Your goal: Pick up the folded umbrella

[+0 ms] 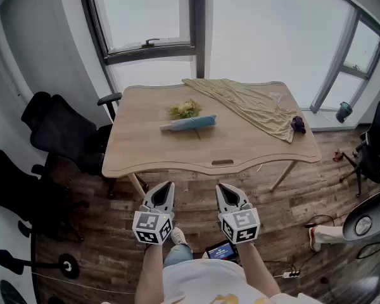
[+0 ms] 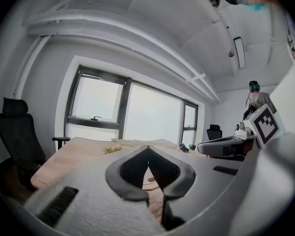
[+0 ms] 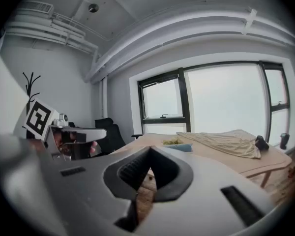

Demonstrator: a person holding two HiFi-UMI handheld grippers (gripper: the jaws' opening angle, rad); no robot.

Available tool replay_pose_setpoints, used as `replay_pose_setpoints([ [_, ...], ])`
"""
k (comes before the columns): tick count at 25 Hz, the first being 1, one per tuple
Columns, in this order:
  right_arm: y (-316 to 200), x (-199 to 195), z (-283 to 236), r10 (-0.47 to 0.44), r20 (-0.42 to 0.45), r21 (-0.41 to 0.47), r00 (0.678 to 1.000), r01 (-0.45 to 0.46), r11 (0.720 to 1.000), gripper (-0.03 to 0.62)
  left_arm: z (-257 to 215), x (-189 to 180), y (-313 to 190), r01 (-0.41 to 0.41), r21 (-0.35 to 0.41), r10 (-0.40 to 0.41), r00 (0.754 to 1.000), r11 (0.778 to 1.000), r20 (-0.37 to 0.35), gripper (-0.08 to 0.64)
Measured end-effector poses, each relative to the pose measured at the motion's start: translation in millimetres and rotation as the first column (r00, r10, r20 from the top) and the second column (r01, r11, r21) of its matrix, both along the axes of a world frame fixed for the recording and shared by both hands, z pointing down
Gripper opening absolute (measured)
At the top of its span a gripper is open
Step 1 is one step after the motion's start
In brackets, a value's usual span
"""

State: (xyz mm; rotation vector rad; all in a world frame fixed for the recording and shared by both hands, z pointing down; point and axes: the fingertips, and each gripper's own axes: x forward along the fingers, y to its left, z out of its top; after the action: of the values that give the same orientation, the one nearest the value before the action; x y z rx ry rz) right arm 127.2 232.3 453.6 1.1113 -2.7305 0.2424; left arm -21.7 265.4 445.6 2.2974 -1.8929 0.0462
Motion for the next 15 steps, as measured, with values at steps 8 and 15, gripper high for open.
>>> replay_pose_setpoints([
  [8, 3.0, 3.7, -0.6, -0.015, 0.013, -0.011, 1.000, 0.015, 1.000, 0.011, -2.7, 5.3, 3.2, -0.001, -0.003, 0.001, 1.000, 1.000, -0.006, 0.009],
  [15, 5.2, 12.7, -4.5, -0.039, 0.106, -0.040, 0.994, 0.044, 0.998, 0.011, -10.7, 14.0, 8.1, -0.012, 0.023, 0.013, 0.999, 1.000, -0.032, 0.009],
])
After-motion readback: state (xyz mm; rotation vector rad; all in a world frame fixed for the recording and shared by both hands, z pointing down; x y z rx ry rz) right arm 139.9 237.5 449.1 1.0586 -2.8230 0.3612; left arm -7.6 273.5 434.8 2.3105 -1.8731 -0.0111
